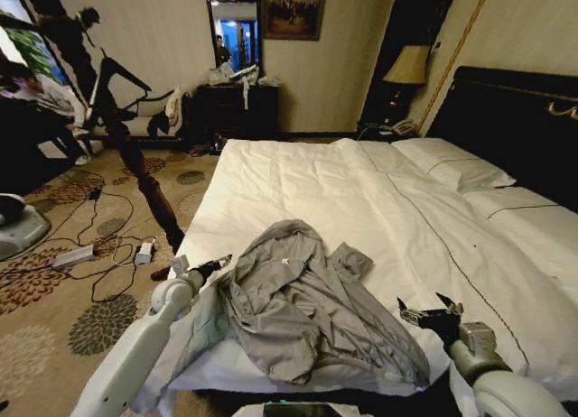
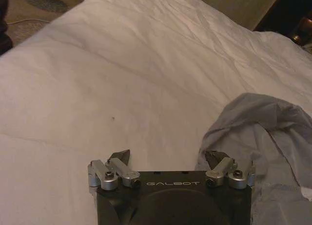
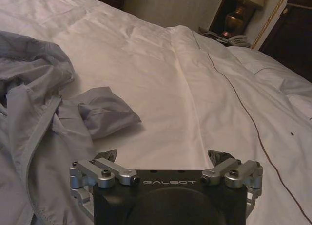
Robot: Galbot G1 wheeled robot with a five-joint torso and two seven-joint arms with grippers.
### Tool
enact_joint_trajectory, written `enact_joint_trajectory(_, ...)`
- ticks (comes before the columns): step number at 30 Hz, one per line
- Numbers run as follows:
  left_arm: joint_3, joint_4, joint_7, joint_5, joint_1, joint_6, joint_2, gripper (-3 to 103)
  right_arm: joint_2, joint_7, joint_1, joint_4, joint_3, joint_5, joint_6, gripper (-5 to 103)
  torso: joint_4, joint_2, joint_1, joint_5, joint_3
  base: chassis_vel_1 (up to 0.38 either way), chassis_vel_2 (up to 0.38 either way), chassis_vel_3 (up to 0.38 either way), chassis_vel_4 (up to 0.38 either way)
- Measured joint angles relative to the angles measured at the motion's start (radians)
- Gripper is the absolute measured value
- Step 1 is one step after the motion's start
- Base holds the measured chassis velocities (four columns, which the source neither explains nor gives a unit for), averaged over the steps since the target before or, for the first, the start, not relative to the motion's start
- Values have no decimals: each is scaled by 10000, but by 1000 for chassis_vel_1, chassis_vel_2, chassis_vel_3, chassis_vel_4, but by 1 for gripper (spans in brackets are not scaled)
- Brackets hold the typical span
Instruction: Pick up the clothes from the bed and hang them on the clothes hanger.
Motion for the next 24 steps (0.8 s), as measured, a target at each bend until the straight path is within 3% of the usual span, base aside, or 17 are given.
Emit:
enact_joint_trajectory(6,634,463,-18,152,-464,-12,-178,84,-26,48,61,3,-4,188,-35,100,-5,0,0,2,0,0,0,0,0)
enact_joint_trajectory(8,730,651,-51,157,-615,-12,-242,78,-18,59,65,9,-8,201,-40,100,-4,1,0,-3,0,0,0,0,0)
enact_joint_trajectory(13,911,909,-82,145,-802,-11,-300,57,20,116,56,11,-15,248,-41,100,-3,1,0,0,0,0,0,0,0)
enact_joint_trajectory(16,977,957,-78,151,-830,-12,-326,52,19,139,97,9,-25,284,-42,100,-2,1,0,-1,0,0,0,0,0)
enact_joint_trajectory(19,1194,1054,-105,186,-957,-18,-457,35,32,190,117,9,-70,316,-61,100,-1,0,0,-1,0,0,0,0,0)
enact_joint_trajectory(21,1225,1065,-120,190,-986,-21,-487,35,48,192,103,8,-86,306,-61,100,-4,1,-1,-1,0,0,0,0,0)
enact_joint_trajectory(24,1278,1081,-171,204,-1056,-82,-555,19,101,194,43,14,-157,251,-62,100,-6,1,0,-1,0,0,0,0,0)
